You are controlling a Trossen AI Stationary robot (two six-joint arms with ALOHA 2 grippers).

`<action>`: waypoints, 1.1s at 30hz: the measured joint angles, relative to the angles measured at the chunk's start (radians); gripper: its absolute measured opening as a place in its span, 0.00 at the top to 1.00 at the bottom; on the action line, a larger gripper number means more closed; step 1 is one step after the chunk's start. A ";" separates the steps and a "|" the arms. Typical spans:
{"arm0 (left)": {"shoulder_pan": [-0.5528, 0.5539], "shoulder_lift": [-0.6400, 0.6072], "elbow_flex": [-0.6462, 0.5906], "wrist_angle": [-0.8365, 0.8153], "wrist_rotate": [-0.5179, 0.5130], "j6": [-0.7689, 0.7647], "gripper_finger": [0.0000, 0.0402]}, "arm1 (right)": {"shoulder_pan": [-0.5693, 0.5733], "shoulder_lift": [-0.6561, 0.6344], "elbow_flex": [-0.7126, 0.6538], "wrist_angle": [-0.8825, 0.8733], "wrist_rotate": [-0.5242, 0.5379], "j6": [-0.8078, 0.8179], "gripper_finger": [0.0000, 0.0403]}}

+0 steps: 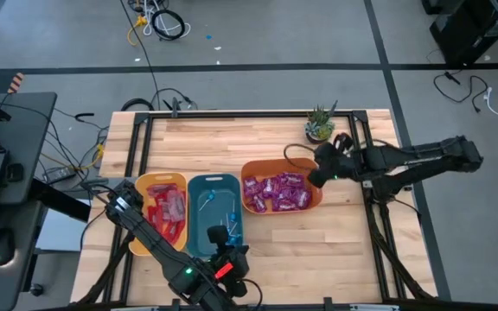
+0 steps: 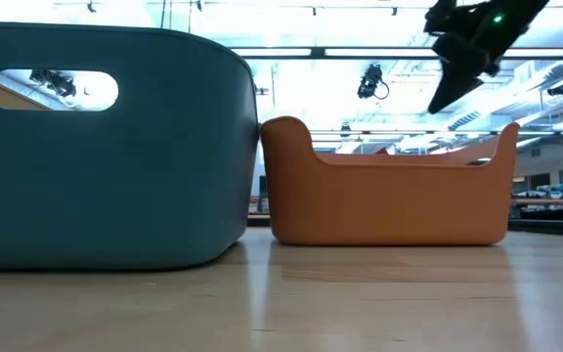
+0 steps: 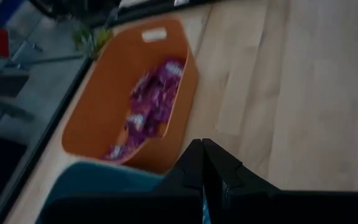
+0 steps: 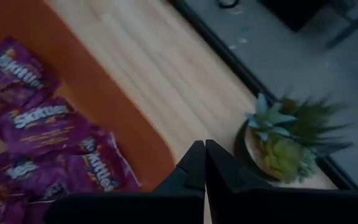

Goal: Sort candy
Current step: Adjust the colored bins

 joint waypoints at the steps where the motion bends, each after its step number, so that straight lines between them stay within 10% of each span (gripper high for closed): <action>1: -0.004 0.000 0.014 0.010 -0.007 0.017 1.00 | -0.028 0.000 0.000 0.024 -0.035 -0.041 1.00; 16: -0.041 0.000 0.111 0.018 -0.067 0.113 1.00 | -0.376 0.043 0.000 0.172 -0.550 -0.387 1.00; 33: -0.069 0.000 0.111 0.040 -0.063 0.107 1.00 | -0.433 0.175 0.001 0.129 -0.640 -0.423 1.00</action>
